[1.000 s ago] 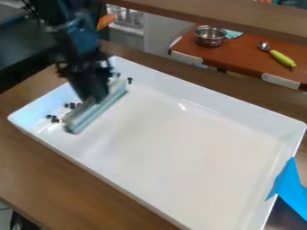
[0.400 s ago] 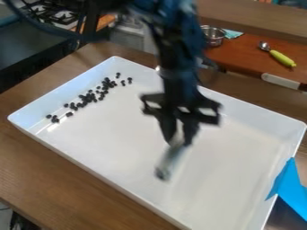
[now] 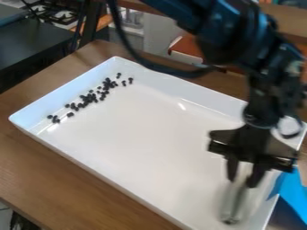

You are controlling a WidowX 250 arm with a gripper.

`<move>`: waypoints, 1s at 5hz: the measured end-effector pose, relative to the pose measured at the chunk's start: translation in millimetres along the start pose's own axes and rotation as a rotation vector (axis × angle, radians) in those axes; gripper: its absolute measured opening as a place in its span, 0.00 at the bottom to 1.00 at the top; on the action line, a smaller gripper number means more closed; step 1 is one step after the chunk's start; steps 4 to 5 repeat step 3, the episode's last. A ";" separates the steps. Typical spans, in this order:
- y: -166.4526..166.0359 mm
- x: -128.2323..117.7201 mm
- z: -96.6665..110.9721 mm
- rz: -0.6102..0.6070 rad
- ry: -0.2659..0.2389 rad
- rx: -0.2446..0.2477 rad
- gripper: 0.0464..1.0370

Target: Sweep into pile

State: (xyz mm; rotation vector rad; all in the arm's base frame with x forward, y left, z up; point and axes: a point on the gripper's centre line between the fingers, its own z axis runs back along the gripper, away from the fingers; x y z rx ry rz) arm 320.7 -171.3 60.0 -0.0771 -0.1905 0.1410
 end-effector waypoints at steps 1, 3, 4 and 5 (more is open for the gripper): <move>-3.3 5.1 -1.2 0.010 -0.028 0.004 0.31; 9.1 12.2 31.4 0.029 0.033 -0.010 0.90; 9.1 12.2 31.4 0.029 0.033 -0.010 0.90; 9.1 12.2 31.4 0.029 0.033 -0.010 0.90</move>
